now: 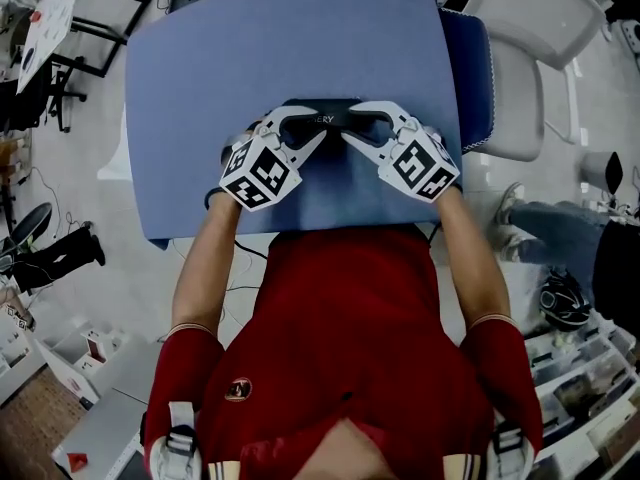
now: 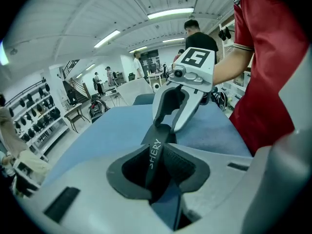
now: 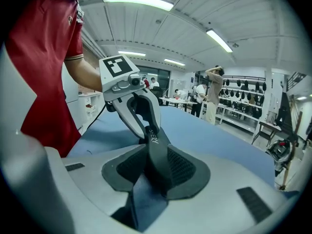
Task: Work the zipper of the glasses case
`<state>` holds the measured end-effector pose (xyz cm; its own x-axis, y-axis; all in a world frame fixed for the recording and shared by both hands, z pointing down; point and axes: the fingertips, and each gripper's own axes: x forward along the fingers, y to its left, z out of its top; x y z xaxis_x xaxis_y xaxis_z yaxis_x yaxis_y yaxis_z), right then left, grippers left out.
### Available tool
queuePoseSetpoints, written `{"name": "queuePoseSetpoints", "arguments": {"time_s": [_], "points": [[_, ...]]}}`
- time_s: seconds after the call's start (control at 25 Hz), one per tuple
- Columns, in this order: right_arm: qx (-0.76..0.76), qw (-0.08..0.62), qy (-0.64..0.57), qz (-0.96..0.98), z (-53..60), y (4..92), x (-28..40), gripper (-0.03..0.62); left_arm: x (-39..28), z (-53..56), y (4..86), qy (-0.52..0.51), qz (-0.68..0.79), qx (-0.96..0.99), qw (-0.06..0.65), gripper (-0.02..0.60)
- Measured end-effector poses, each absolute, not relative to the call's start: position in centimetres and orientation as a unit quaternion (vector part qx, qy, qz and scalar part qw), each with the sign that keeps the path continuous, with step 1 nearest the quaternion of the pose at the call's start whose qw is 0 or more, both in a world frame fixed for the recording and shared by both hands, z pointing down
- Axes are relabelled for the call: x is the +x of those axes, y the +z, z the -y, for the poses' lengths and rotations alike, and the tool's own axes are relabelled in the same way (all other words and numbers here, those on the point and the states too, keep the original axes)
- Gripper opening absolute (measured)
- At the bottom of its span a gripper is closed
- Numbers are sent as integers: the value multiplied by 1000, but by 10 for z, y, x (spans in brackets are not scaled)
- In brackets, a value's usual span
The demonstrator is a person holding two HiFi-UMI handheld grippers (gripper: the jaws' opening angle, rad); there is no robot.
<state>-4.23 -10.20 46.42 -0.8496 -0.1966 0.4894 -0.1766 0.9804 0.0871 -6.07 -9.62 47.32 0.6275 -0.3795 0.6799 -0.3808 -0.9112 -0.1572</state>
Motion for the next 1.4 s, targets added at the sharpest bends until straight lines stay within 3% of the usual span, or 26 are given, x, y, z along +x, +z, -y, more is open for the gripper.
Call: {"name": "queuePoseSetpoints", "arguments": {"time_s": [0.2,0.48,0.88,1.4], "points": [[67,222,0,973,112,454,-25,127,-60,96,473,383,201,902,12,75],[18,269,-34,962,143,470,6,103,-57,99,475,387,210,898,22,74],[-180,340,-191,903,164,509,10,84,-50,110,480,407,206,890,32,75],[-373,319,-324,809,151,526,-16,83,-52,107,478,424,197,883,38,75]]}}
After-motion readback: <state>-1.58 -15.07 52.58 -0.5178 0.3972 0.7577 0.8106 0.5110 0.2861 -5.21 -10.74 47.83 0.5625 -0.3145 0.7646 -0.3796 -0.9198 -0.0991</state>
